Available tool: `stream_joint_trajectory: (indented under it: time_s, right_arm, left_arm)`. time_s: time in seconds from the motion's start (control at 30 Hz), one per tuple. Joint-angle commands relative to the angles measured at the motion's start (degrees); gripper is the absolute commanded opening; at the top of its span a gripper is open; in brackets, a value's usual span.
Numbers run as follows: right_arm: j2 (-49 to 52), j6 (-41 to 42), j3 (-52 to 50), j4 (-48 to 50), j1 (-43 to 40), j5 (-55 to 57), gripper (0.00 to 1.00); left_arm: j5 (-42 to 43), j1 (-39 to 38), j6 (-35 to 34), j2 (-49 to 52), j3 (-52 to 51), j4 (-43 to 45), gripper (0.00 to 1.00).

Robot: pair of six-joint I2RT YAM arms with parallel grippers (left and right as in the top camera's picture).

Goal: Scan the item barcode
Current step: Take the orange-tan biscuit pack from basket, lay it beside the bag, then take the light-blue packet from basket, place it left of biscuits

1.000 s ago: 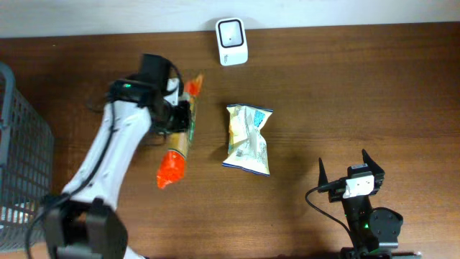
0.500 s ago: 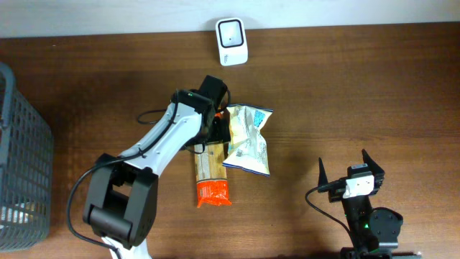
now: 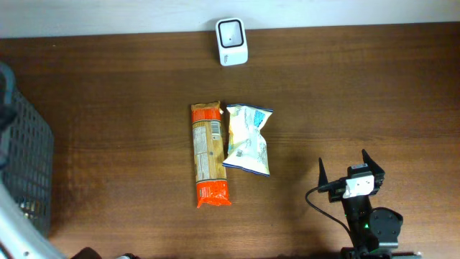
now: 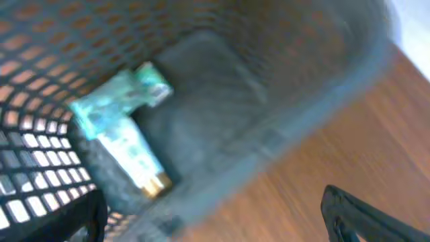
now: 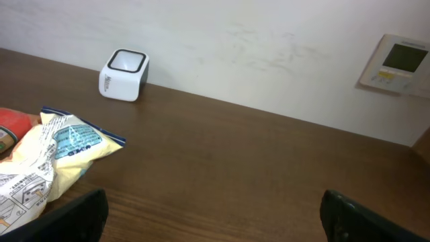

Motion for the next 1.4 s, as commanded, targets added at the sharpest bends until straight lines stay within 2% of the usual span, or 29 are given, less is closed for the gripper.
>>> stream_joint_trajectory:
  time_s: [0.0, 0.07, 0.1, 0.2, 0.27, 0.3, 0.37, 0.43, 0.47, 0.53, 0.63, 0.7, 0.9, 0.93, 1.07, 1.1, 1.37]
  right_arm:
    - [-0.4, 0.4, -0.5, -0.1, -0.4, 0.5, 0.99]
    - [-0.4, 0.4, -0.5, -0.1, -0.4, 0.5, 0.99]
    - [-0.4, 0.4, -0.5, -0.1, -0.4, 0.5, 0.99]
    - [-0.4, 0.4, -0.5, -0.1, -0.4, 0.5, 0.99]
    - [-0.4, 0.4, -0.5, -0.1, -0.4, 0.5, 0.99]
    - [-0.4, 0.4, -0.5, -0.1, -0.4, 0.5, 0.99]
    - [-0.4, 0.4, -0.5, -0.1, -0.4, 0.5, 0.99]
    - [-0.4, 0.4, -0.5, -0.1, -0.4, 0.5, 0.99]
    - [-0.4, 0.4, -0.5, -0.1, -0.4, 0.5, 0.99]
    - [-0.4, 0.4, -0.5, -0.1, -0.4, 0.5, 0.99]
    - [-0.4, 0.4, -0.5, -0.1, -0.4, 0.5, 0.99]
    - [-0.4, 0.4, -0.5, -0.1, -0.4, 0.5, 0.99]
    - [-0.4, 0.4, -0.5, -0.1, -0.4, 0.5, 0.99]
    - [-0.4, 0.4, -0.5, -0.1, -0.4, 0.5, 0.99]
    - [-0.4, 0.4, -0.5, -0.1, -0.4, 0.5, 0.99]
    - [-0.4, 0.4, -0.5, -0.1, -0.4, 0.5, 0.99]
    - [-0.4, 0.4, -0.5, -0.1, -0.4, 0.5, 0.99]
  left_arm:
    - [2.7, 8.9, 1.5, 0.4, -8.4, 7.6, 1.0]
    - [2.6, 12.9, 4.2, 0.4, -18.0, 16.9, 1.0]
    - [2.1, 15.3, 11.0, 0.6, -24.3, 23.4, 1.0]
    - [1.1, 18.9, 21.2, 0.7, -31.7, 31.3, 1.0]
    - [1.1, 21.5, 27.6, 0.7, -34.8, 35.4, 0.99]
    - [1.1, 22.6, 30.6, 0.7, -35.9, 37.7, 0.93]
    - [1.1, 23.5, 32.9, 1.1, -36.1, 39.6, 0.89]
    - [1.0, 23.8, 39.8, 3.5, -36.1, 40.2, 0.84]
    - [-1.1, 23.8, 41.5, 5.6, -36.1, 40.2, 0.79]
    - [-2.6, 24.0, 43.0, 8.5, -36.1, 41.1, 0.88]
    - [-2.6, 24.1, 48.3, 12.8, -36.1, 41.8, 0.89]
    - [-2.6, 24.5, 48.5, 14.9, -36.1, 43.8, 0.91]
    - [-2.6, 25.4, 51.9, 22.1, -36.1, 49.5, 0.86]
    - [-2.6, 25.4, 51.9, 22.3, -36.1, 50.1, 0.79]
    - [-2.6, 25.3, 51.9, 22.4, -36.1, 50.7, 0.1]
    - [-2.6, 25.2, 51.9, 22.4, -36.1, 50.7, 0.02]
    - [-2.5, 18.4, 51.9, 11.5, -35.5, 52.6, 0.0]
